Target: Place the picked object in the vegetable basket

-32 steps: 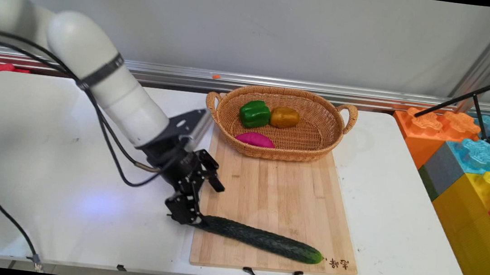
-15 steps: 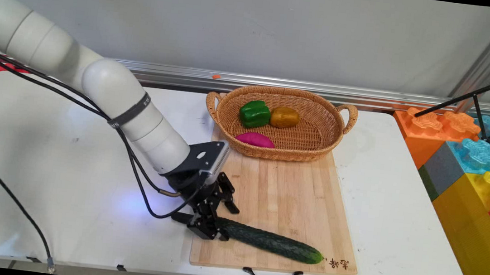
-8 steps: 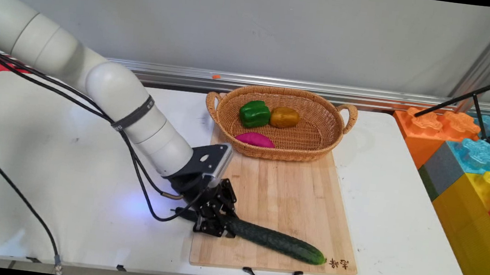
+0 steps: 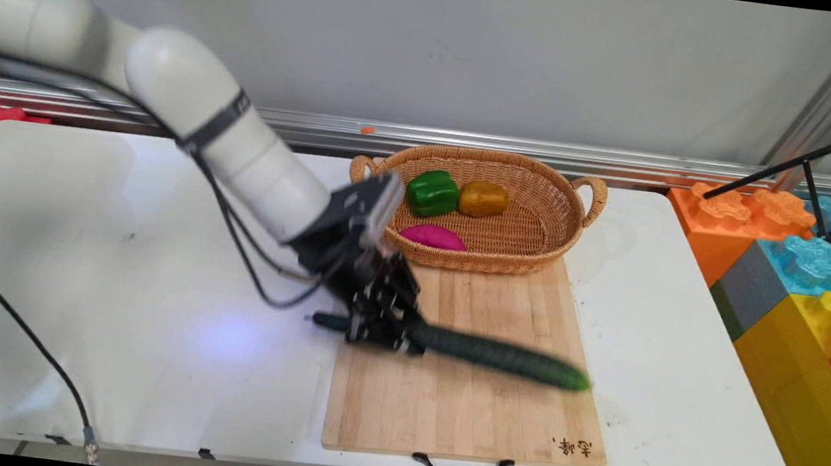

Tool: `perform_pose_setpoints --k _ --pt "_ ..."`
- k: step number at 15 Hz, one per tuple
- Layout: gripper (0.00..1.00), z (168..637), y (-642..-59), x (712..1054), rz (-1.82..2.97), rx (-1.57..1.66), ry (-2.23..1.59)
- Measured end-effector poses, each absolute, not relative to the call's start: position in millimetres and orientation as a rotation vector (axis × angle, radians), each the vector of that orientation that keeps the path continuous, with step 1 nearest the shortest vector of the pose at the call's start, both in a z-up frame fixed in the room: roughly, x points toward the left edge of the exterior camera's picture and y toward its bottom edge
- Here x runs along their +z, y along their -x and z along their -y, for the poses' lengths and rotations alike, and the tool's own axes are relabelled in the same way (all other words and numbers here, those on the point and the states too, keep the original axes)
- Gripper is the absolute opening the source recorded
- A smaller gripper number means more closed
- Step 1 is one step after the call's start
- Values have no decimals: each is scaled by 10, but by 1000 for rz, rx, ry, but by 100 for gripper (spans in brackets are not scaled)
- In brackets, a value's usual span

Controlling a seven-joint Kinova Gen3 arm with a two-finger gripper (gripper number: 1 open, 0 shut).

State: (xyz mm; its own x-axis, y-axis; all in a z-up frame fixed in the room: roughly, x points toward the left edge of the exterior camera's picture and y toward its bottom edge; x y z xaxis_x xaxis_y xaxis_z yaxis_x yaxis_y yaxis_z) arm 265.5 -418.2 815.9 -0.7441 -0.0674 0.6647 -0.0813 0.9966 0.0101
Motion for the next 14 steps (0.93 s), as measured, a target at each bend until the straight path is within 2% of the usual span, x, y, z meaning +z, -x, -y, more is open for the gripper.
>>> perform_pose_setpoints --k 6,10,14 --pt "0 4793 -2865 8626 2355 229 -196" --pt "0 5184 -2936 8699 2360 346 -213" --pt "0 5484 -2949 8598 2380 403 -197"
